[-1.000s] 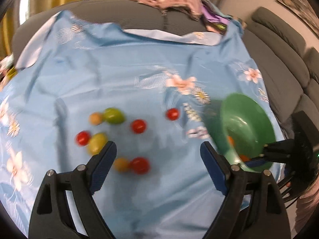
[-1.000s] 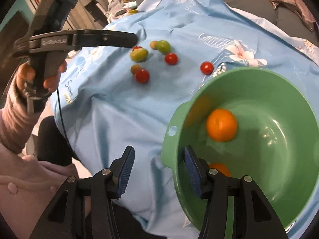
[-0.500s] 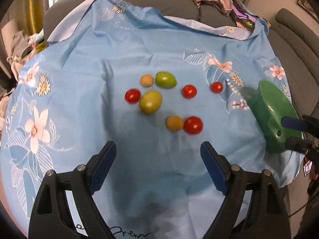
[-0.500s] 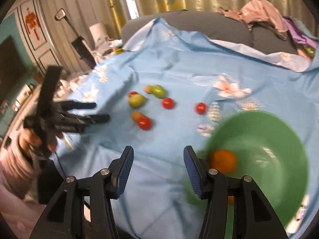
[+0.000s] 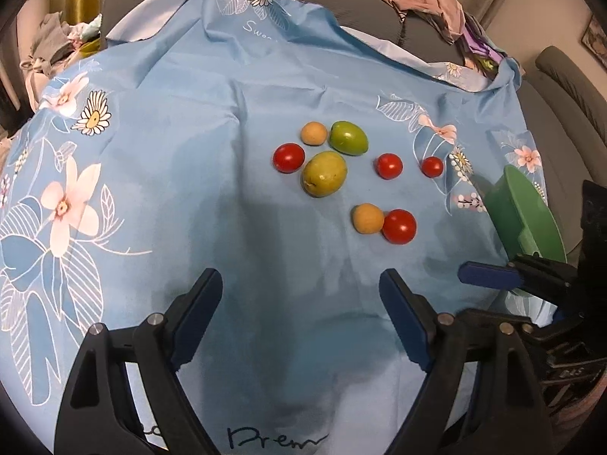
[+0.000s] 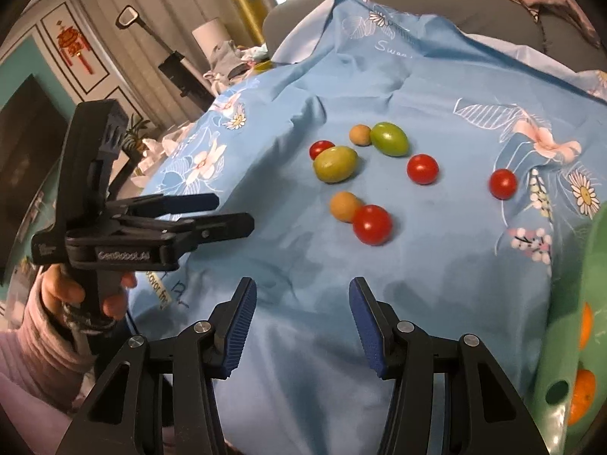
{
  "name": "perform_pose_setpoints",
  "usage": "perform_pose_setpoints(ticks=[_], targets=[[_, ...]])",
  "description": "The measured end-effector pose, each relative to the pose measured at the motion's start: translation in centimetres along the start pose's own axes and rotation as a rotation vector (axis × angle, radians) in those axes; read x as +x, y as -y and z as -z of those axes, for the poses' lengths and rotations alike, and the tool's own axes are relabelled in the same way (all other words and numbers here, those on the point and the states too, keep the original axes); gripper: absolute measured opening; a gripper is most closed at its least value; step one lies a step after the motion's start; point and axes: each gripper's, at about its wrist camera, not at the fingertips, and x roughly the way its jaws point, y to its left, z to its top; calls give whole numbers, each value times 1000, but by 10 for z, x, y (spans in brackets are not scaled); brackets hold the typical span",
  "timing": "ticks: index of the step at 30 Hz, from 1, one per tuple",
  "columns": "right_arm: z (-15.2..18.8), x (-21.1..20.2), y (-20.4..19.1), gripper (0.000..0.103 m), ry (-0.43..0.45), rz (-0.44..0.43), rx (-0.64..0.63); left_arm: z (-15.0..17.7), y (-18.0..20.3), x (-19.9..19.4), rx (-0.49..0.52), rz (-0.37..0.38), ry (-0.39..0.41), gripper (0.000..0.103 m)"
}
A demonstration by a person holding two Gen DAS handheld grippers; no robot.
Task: Organize fruits
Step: 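Grasp a red cherry tomato with the left tool while the right tool grasps another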
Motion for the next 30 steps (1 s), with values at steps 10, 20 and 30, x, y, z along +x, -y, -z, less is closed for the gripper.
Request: perform_pose_setpoints(ticks=[10, 20, 30], targets=[[-13, -10, 36, 51, 94, 105, 189, -4, 4, 9, 49, -13, -2, 79], [-25, -16, 61, 51, 151, 63, 308, -12, 46, 16, 180, 127, -11, 61], [-29, -16, 70, 51, 164, 41, 324, -27, 75, 66, 170, 166, -98, 50]])
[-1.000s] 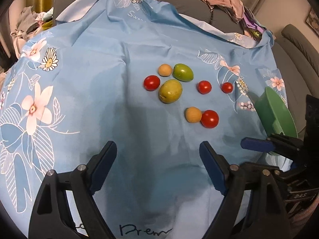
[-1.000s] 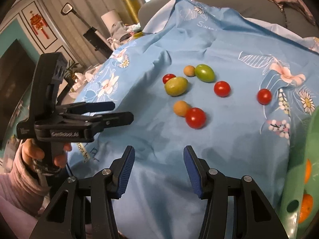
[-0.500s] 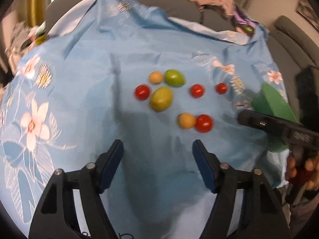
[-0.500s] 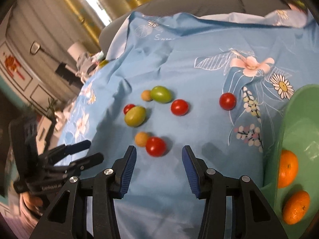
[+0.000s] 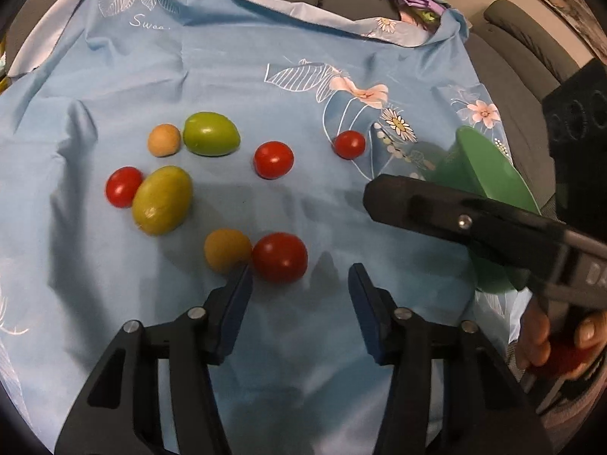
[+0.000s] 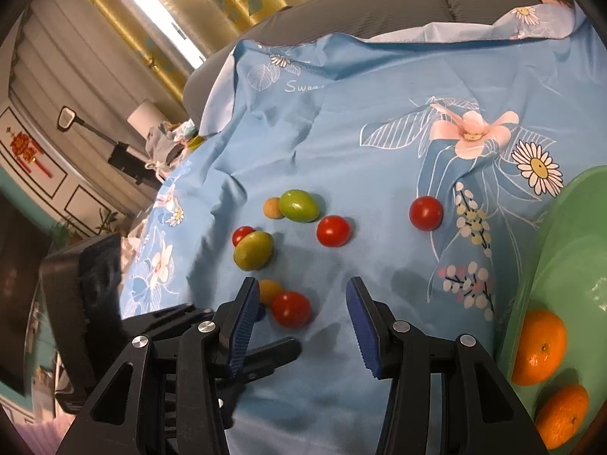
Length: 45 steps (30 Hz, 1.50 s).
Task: Organize fruits
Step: 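Grasp a red cherry tomato with the left tool while the right tool grasps another, then carry both held tomatoes over the green bowl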
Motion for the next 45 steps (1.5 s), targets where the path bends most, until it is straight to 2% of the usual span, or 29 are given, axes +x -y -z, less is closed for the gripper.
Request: perform_pose_setpoints(ticks=[4, 8, 10, 15, 19, 23, 26, 32, 33, 34, 36, 45], targets=[[-6, 3, 2, 51, -1, 4, -2, -6, 0, 6, 2, -50, 4, 50], [-10, 9, 2, 51, -8, 18, -11, -6, -4, 13, 1, -89, 0, 34], [-11, 12, 2, 51, -14, 23, -14, -6, -5, 13, 5, -97, 6, 32], [-14, 26, 0, 51, -43, 36, -26, -3, -13, 2, -14, -97, 18, 32], [-19, 42, -4, 51, -60, 99, -65, -1, -25, -20, -40, -96, 71, 32], [-27, 58, -11, 51, -58, 205, -128, -3, -45, -37, -92, -118, 114, 32], [-32, 72, -12, 51, -81, 237, -143, -4, -59, -45, -126, -122, 131, 32], [-38, 96, -14, 51, -129, 314, -180, -4, -63, -50, -140, -126, 145, 32], [-38, 96, -16, 50, -126, 325, -191, -4, -63, -50, -140, -128, 146, 32], [-38, 97, -17, 42, -131, 336, -201, -4, -63, -51, -140, -126, 146, 32], [-38, 97, -19, 33, -133, 342, -218, -4, -64, -51, -142, -124, 144, 32], [-30, 86, -23, 32, -122, 306, -209, -1, -61, -57, -130, -147, 147, 32]])
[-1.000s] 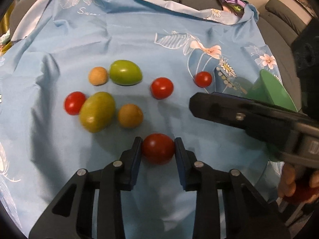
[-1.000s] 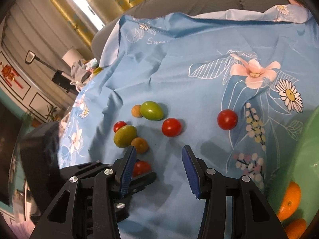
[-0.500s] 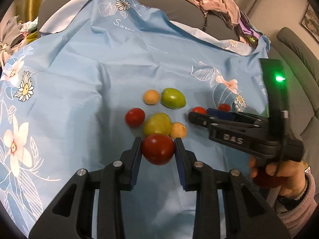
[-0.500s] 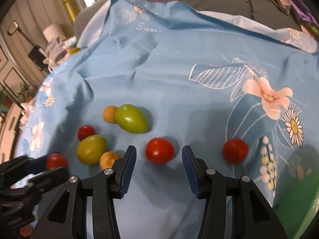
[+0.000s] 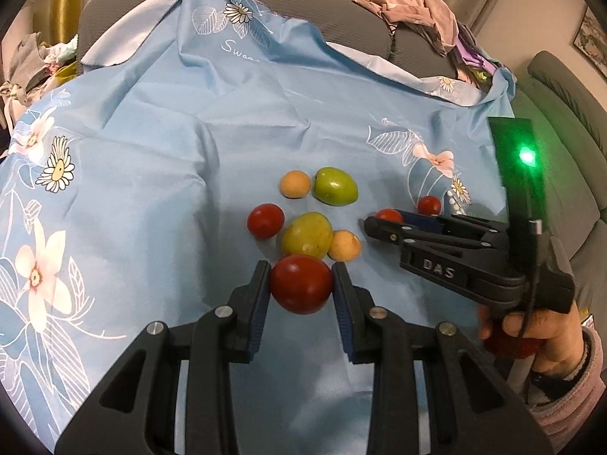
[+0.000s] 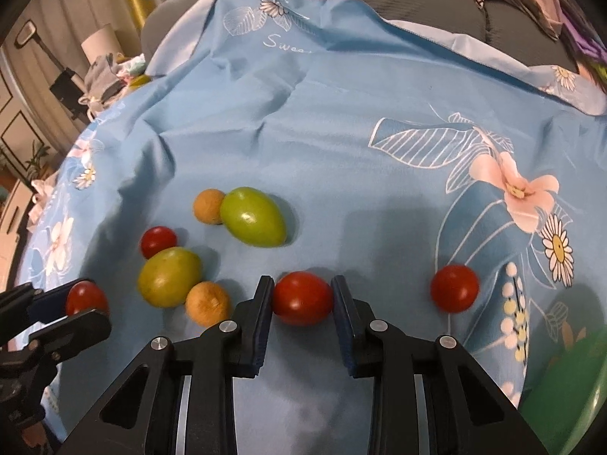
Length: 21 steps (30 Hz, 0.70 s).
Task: Organize fruits
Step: 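Carry both held tomatoes over the green bowl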
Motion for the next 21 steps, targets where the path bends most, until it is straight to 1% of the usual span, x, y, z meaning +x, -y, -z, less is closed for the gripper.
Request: perform_pose_setpoints(ticks=[8, 14, 21], targets=[[16, -26, -6, 33, 27, -43, 8, 6, 7, -15, 24, -34, 20, 32], [32, -55, -13, 33, 69, -79, 5, 15, 18, -32, 46, -62, 42, 32], [52, -82, -22, 33, 108, -110, 1, 26, 32, -54, 65, -75, 67, 32]])
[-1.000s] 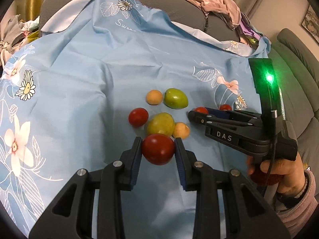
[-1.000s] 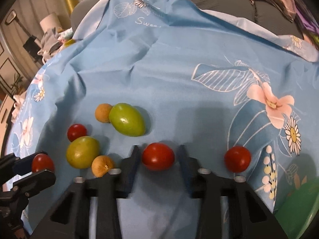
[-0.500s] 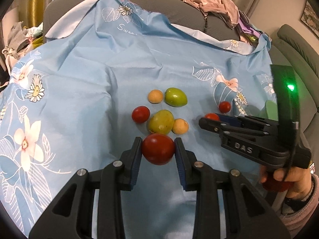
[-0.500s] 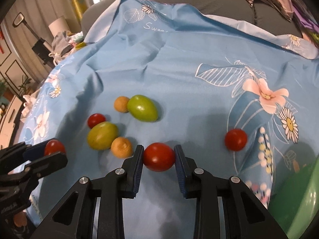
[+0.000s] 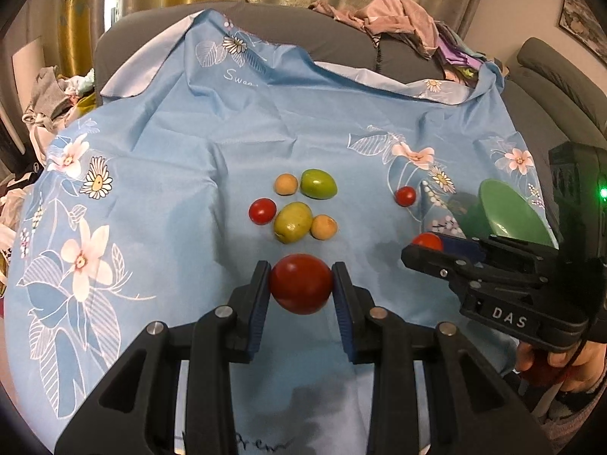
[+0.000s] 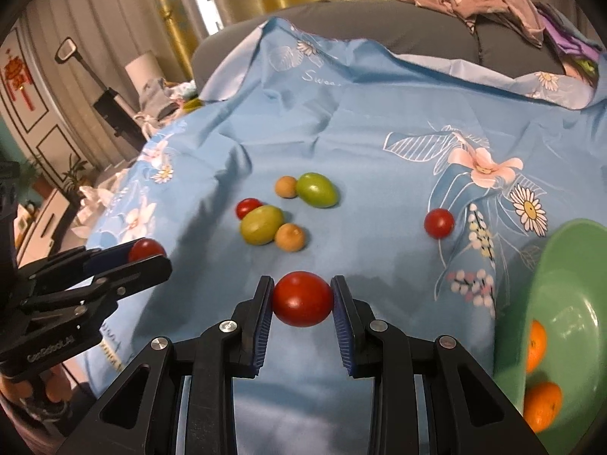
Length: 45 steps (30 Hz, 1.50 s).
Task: Organize fruits
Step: 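Carry both held tomatoes over the green bowl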
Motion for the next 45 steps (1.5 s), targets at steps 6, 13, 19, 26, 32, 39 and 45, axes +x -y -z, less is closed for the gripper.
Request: perform_pose_setpoints(ticks=[6, 13, 19, 26, 32, 39, 45], targets=[[12, -19, -10, 33, 24, -18, -15, 6, 11, -18, 18, -15, 22, 32], [19, -37, -16, 33, 60, -36, -11, 11, 24, -35, 52, -33, 54, 32], [22, -52, -16, 33, 93, -46, -10, 11, 36, -45, 86, -46, 80, 32], [23, -69, -9, 33, 135, -46, -1, 8, 51, -51, 127, -49, 99, 32], [25, -79, 7, 33, 167, -34, 35, 3, 67, -51, 168, -43, 105, 32], [28, -91, 34, 33, 202, -12, 86, -8, 96, -41, 225, -8, 102, 32], [35, -104, 68, 33, 227, 31, 151, -20, 133, -27, 301, 42, 101, 32]])
